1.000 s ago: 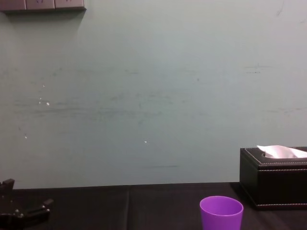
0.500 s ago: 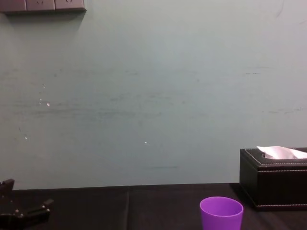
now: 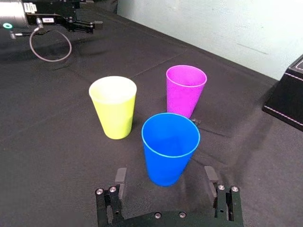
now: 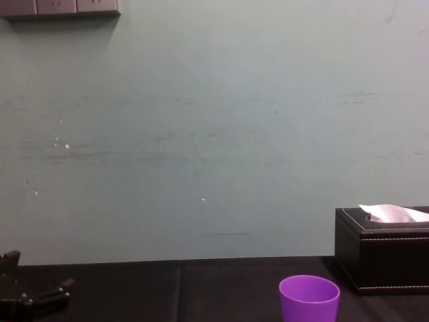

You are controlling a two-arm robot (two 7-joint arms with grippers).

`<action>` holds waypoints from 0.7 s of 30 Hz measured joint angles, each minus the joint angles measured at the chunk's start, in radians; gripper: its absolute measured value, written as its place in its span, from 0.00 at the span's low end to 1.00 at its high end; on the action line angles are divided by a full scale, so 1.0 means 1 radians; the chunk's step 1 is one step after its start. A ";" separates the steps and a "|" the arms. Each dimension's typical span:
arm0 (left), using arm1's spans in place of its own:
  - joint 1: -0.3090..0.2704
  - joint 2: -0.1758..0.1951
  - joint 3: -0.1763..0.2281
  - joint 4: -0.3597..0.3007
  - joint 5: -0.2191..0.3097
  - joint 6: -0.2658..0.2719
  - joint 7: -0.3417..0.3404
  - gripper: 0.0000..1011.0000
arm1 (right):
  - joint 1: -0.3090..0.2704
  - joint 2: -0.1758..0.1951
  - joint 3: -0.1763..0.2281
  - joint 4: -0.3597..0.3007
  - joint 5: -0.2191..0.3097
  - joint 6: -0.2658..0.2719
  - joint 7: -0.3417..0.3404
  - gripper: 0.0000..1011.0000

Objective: Stack the three plastic cups sequentially using one hand.

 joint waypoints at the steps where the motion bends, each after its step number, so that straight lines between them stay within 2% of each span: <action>1: 0.000 0.000 0.000 0.000 0.000 0.000 0.000 1.00 | 0.005 -0.007 -0.004 0.005 -0.007 0.002 0.001 0.99; 9: 0.000 0.000 0.000 0.000 0.000 0.000 0.000 1.00 | 0.031 -0.046 -0.022 0.031 -0.039 0.011 0.014 0.99; 21: 0.000 0.000 0.000 0.000 0.000 0.000 0.000 1.00 | 0.072 -0.084 -0.035 0.057 -0.072 0.016 0.031 0.99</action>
